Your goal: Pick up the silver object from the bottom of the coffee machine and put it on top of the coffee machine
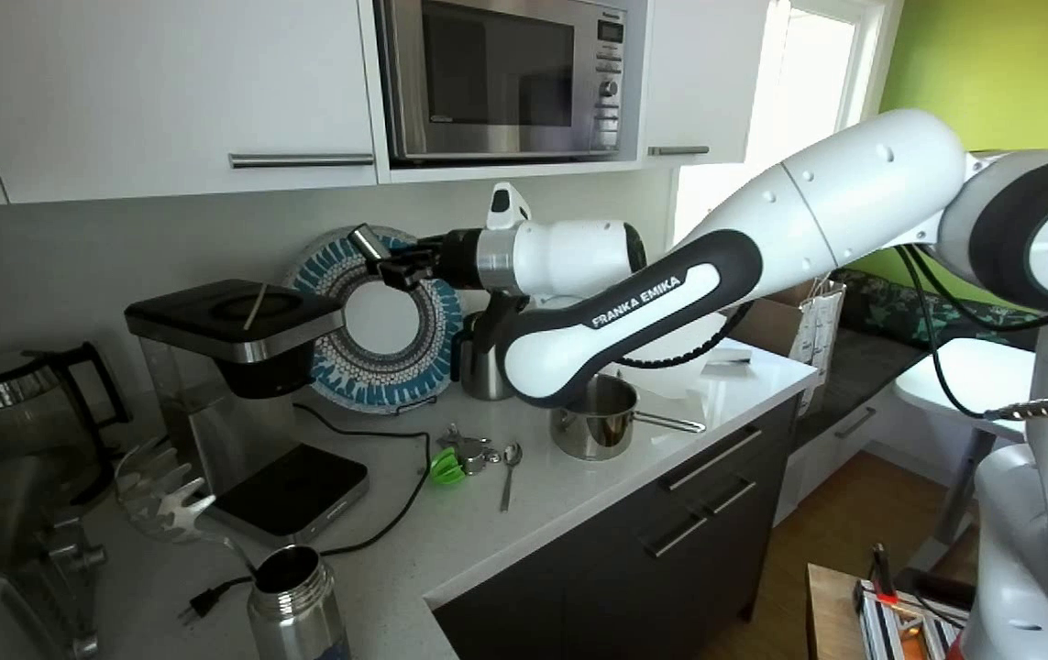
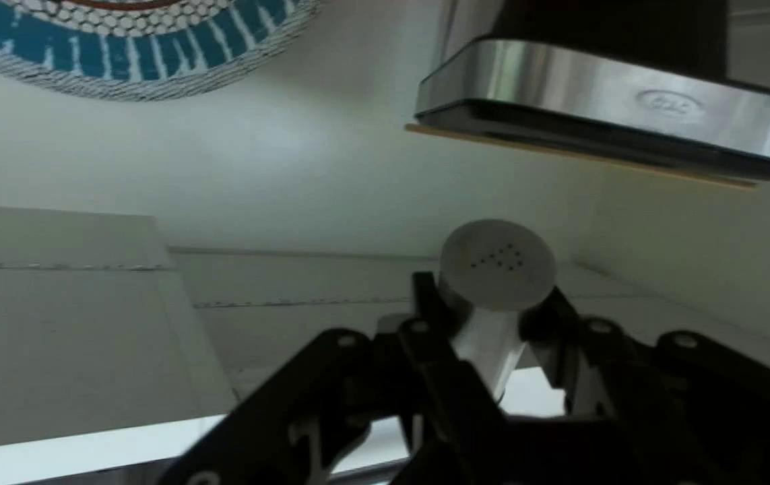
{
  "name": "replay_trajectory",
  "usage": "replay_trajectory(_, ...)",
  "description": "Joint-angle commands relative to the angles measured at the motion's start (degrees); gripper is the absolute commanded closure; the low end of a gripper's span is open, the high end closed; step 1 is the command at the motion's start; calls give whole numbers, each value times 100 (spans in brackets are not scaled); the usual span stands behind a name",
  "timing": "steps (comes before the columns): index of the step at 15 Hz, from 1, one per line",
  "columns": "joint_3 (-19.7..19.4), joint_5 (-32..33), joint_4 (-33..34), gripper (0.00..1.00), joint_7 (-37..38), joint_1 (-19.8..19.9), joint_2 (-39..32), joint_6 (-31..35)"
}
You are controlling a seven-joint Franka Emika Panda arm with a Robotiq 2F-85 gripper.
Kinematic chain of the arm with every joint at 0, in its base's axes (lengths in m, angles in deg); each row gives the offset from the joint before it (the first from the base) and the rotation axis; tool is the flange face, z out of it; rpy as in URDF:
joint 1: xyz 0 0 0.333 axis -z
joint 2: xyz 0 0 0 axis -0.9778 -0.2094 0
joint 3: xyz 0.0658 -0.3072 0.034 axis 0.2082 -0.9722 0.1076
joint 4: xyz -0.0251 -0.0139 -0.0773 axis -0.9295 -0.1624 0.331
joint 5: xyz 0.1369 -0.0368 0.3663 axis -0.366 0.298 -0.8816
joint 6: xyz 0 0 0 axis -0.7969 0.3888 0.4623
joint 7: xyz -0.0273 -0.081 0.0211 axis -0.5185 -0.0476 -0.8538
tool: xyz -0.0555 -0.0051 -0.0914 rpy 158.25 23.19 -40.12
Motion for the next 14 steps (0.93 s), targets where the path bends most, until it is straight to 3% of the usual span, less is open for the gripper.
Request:
replay_trajectory(1,-225,-1551,438,89,-1054,-680,-916,1423)
replay_trajectory(5,-98,-1448,910,89,-1342,-990,-1709,2816)
replay_trajectory(8,-94,-1456,1218,89,-1564,-1119,-1896,3647)
replay_trajectory(9,-586,-1557,1860,89,-1593,-1484,-2022,3325)
replay_trajectory(10,-679,-1609,2081,89,-1578,-1525,-2146,3362)
replay_trajectory(11,-724,-1651,2208,89,-1395,-1513,-2192,3315)
replay_trajectory(12,-281,-1388,1624,89,-1502,-1196,-1875,3285)
replay_trajectory(13,-290,-1396,1772,64,-1505,-1187,-1890,3239)
replay_trajectory(14,-260,-1394,1771,64,-1501,-1159,-1885,3235)
